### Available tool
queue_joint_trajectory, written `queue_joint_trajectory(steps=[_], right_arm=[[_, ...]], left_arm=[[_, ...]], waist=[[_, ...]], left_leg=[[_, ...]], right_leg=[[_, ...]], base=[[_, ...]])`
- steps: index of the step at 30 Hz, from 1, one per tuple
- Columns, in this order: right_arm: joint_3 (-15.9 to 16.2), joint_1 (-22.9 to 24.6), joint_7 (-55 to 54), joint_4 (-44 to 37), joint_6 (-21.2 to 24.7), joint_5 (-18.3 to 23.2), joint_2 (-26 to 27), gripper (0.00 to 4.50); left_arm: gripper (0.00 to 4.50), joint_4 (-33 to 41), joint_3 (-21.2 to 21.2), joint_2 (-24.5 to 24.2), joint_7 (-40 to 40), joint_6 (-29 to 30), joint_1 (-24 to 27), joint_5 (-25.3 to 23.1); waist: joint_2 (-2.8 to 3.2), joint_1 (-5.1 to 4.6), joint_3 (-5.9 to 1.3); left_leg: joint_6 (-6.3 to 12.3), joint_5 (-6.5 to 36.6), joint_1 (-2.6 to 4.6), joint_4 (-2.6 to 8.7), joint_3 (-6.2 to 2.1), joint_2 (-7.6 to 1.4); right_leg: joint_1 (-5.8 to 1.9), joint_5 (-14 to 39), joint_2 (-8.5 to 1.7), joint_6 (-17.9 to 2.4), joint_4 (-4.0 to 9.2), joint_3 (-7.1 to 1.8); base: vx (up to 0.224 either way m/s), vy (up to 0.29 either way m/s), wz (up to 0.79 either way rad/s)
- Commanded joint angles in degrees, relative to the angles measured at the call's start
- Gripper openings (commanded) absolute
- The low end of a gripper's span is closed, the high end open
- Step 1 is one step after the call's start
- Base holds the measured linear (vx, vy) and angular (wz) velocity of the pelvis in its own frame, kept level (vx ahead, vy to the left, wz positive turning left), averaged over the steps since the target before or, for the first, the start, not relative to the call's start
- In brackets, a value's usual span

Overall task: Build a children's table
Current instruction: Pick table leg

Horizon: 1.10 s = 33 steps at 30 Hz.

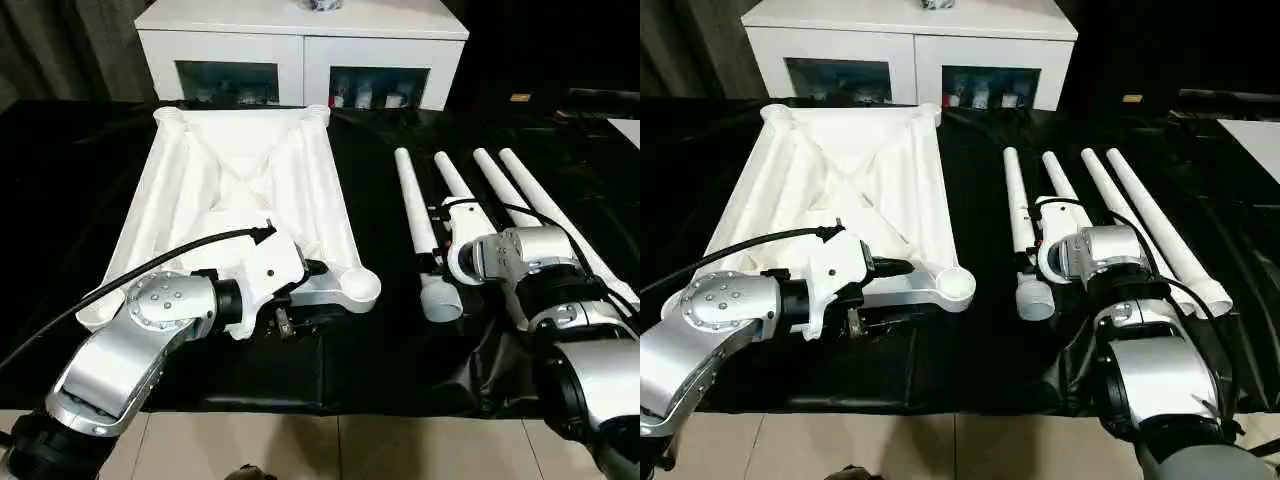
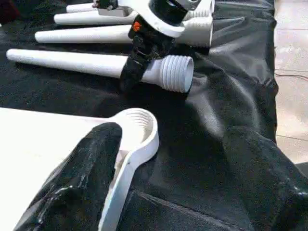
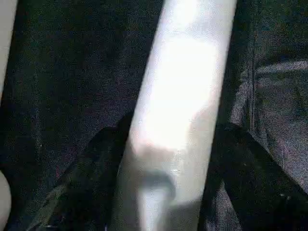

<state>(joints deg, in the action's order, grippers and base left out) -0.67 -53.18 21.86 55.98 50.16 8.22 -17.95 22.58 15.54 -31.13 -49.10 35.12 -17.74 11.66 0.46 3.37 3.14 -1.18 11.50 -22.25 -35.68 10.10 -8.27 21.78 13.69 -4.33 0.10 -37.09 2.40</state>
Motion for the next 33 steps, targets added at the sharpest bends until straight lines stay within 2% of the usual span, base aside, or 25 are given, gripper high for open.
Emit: queue_joint_trajectory(steps=[1, 10, 12, 13, 14, 16, 17, 18, 19, 20, 21, 22, 23, 24, 25, 26, 27, 28, 30, 31, 33], right_arm=[[-0.1, -0.3, 0.4, 2.2, -0.3, -0.8, -0.4, 2.73], [-2.4, 0.4, -0.4, 1.7, -0.1, 0.4, -0.8, 2.12], [-4.4, 0.9, -1.3, 0.7, -0.4, 1.8, -0.8, 1.92], [-5.1, 1.4, -1.1, -0.5, -1.4, 2.3, -0.8, 1.87], [-6.1, 2.4, -0.8, -2.7, -3.5, 3.0, -0.8, 1.86], [-7.2, 4.3, 0.0, -7.0, -6.1, 3.9, -0.9, 1.86], [-8.5, 5.7, 0.2, -10.3, -8.0, 4.8, -0.9, 1.85], [-9.7, 8.5, 2.8, -17.2, -10.2, 6.7, -1.0, 1.85], [-9.8, 9.0, 3.5, -18.5, -10.4, 7.0, -1.1, 1.84], [-10.0, 10.5, 5.5, -22.4, -10.3, 8.2, -1.3, 1.84], [-10.4, 11.4, 6.7, -25.1, -9.7, 9.3, -1.4, 1.84], [-10.9, 12.4, 8.0, -28.1, -8.8, 10.6, -1.4, 1.84], [-12.6, 14.3, 10.9, -33.6, -7.7, 14.4, -1.1, 1.84], [-12.6, 14.3, 10.9, -33.6, -7.7, 14.4, -1.1, 1.84], [-15.4, 19.5, 19.6, -44.4, -5.1, 23.9, -1.3, 1.84], [-15.9, 21.2, 21.7, -47.5, -4.5, 26.6, -1.5, 1.84], [-15.9, 21.2, 21.7, -47.5, -4.5, 26.6, -1.5, 1.84], [-15.3, 23.9, 25.2, -50.8, -3.3, 29.2, -2.7, 1.84], [-14.7, 25.4, 27.5, -52.7, -2.3, 30.7, -3.4, 1.84], [-14.8, 25.9, 28.5, -53.6, -1.6, 31.7, -3.7, 1.84], [-15.2, 26.4, 29.8, -55.3, -0.2, 33.4, -4.0, 1.84]], left_arm=[[3.79, 0.7, -0.3, -0.2, 0.7, 0.6, -1.0, 0.3], [3.79, 0.1, -0.9, 0.2, 2.9, 2.4, -1.1, -0.7], [3.79, -1.5, -1.6, 1.3, 5.6, 0.5, -1.6, -2.2], [3.79, -3.2, -2.4, 2.4, 8.4, -1.1, -2.5, -3.8], [3.79, -5.2, -3.3, 3.9, 11.6, -2.3, -3.7, -5.2], [3.79, -7.7, -4.9, 5.9, 15.5, -3.1, -5.4, -6.1], [3.79, -8.7, -6.0, 7.1, 17.2, -2.8, -6.2, -5.8], [3.79, -9.6, -8.3, 9.9, 20.1, -0.8, -7.5, -4.4], [3.79, -9.7, -8.7, 10.3, 20.5, -0.4, -7.7, -4.2], [4.07, -9.7, -10.1, 12.0, 21.5, 1.3, -8.3, -2.6], [4.14, -9.6, -11.3, 13.5, 22.0, 3.1, -8.8, -0.8], [4.14, -9.4, -12.7, 15.1, 22.4, 5.2, -9.2, 1.3], [4.17, -8.9, -15.0, 18.5, 23.4, 8.0, -10.2, 5.0], [4.27, -8.9, -15.0, 18.5, 23.4, 8.0, -10.2, 5.0], [4.40, -8.8, -19.7, 26.0, 25.5, 14.9, -12.9, 14.1], [4.47, -8.8, -20.8, 28.1, 26.0, 16.7, -13.7, 16.7], [4.47, -8.8, -20.8, 28.1, 26.0, 16.7, -13.7, 16.7], [4.50, -9.3, -22.4, 31.0, 27.1, 19.2, -15.9, 19.9], [4.50, -10.4, -23.9, 33.0, 28.0, 20.1, -18.1, 22.7], [4.50, -11.3, -25.1, 34.1, 28.6, 20.8, -19.7, 24.7], [4.50, -12.8, -27.3, 35.5, 29.6, 22.0, -22.3, 27.7]], waist=[[-0.05, 0.02, -3.73], [-0.13, 0.08, -3.78], [-0.33, 0.07, -3.75], [-0.20, 0.20, -3.75], [-0.33, 0.20, -3.79], [-0.31, 0.44, -3.80], [-0.77, 0.54, -3.94], [-0.77, 0.54, -3.94], [-0.85, 0.96, -4.01], [-1.00, 0.99, -4.23], [-1.22, 1.02, -4.15], [-1.20, 1.16, -4.18], [-1.00, 1.31, -4.14], [-1.08, 1.13, -4.07], [-1.42, 1.59, -3.79], [-1.38, 2.46, -3.87], [-1.40, 2.70, -3.87], [-1.63, 3.00, -3.93], [-1.81, 3.06, -3.72], [-2.28, 3.05, -3.52], [-2.17, 3.13, -3.30]], left_leg=[[-1.09, 4.6, 1.24, 4.32, -1.20, -4.36], [-0.16, 3.5, 1.13, 4.18, -1.14, -4.33], [-0.03, 3.5, 1.10, 4.22, -1.14, -4.40], [0.14, 3.7, 1.18, 4.17, -1.10, -4.40], [0.14, 3.7, 1.16, 4.17, -1.13, -4.45], [0.13, 4.1, 1.21, 4.23, -1.12, -4.48], [0.37, 3.1, 1.05, 4.27, -1.26, -4.49], [0.37, 3.1, 1.05, 4.27, -1.26, -4.49], [0.97, 2.5, 1.15, 4.10, -1.18, -4.60], [2.17, 0.6, 1.08, 3.98, -1.32, -4.45], [3.24, -0.2, 0.88, 3.91, -1.19, -4.37], [3.71, -0.2, 0.96, 3.83, -1.21, -4.41], [4.26, 0.0, 0.97, 3.81, -1.27, -4.45], [4.48, 0.5, 0.92, 3.86, -1.26, -4.44], [5.06, 1.9, 0.88, 3.79, -0.93, -4.58], [5.36, 2.4, 1.12, 3.59, -1.00, -4.84], [5.56, 2.4, 1.18, 3.62, -1.04, -4.98], [6.54, 1.2, 1.08, 3.62, -1.24, -4.87], [6.68, 1.5, 1.04, 3.73, -1.26, -4.91], [6.27, 2.3, 1.00, 3.84, -1.18, -4.78], [5.39, 3.5, 0.98, 3.96, -1.26, -4.65]], right_leg=[[-2.27, -3.4, -4.20, -17.3, 3.49, -2.51], [-2.39, -4.2, -4.19, -17.6, 3.43, -2.50], [-2.39, -4.5, -4.15, -17.6, 3.47, -2.51], [-2.39, -4.5, -4.15, -17.5, 3.58, -2.56], [-2.45, -4.7, -4.18, -17.5, 3.52, -2.54], [-2.50, -4.7, -4.24, -16.6, 3.65, -2.57], [-2.80, -6.2, -4.38, -16.3, 3.52, -2.51], [-2.80, -6.2, -4.38, -16.3, 3.52, -2.51], [-2.85, -7.9, -4.59, -16.0, 3.48, -2.64], [-2.95, -9.8, -4.40, -16.3, 3.24, -2.46], [-2.97, -10.5, -4.43, -16.7, 3.15, -2.51], [-2.85, -10.4, -4.55, -17.2, 3.18, -2.50], [-2.72, -9.6, -4.60, -17.6, 3.27, -2.46], [-2.69, -8.7, -4.51, -17.8, 3.35, -2.43], [-3.10, -7.9, -4.81, -18.1, 3.58, -2.72], [-2.99, -7.8, -5.06, -18.3, 3.71, -2.74], [-2.86, -7.9, -5.04, -18.5, 3.62, -2.71], [-2.57, -7.1, -4.66, -18.4, 3.56, -2.40], [-2.48, -5.2, -4.68, -18.3, 3.90, -2.42], [-2.50, -2.2, -4.71, -17.9, 4.31, -2.42], [-2.42, 1.6, -4.78, -16.8, 4.69, -2.47]], base=[[0.000, 0.000, 0.00], [0.000, 0.000, 0.00], [0.000, 0.000, 0.00], [0.000, 0.000, 0.00], [0.000, 0.000, 0.00], [0.000, 0.000, 0.00], [0.000, 0.000, 0.00], [0.000, 0.000, 0.00], [0.000, 0.000, 0.00], [0.000, 0.000, 0.00], [0.000, 0.000, 0.00], [0.000, 0.000, 0.00], [0.000, 0.000, 0.00], [0.000, 0.000, 0.00], [0.000, 0.000, 0.00], [0.000, 0.000, 0.00], [0.000, 0.000, 0.00], [0.000, 0.000, 0.00], [0.000, 0.000, 0.00], [0.000, 0.000, 0.00], [0.000, 0.000, 0.00]])
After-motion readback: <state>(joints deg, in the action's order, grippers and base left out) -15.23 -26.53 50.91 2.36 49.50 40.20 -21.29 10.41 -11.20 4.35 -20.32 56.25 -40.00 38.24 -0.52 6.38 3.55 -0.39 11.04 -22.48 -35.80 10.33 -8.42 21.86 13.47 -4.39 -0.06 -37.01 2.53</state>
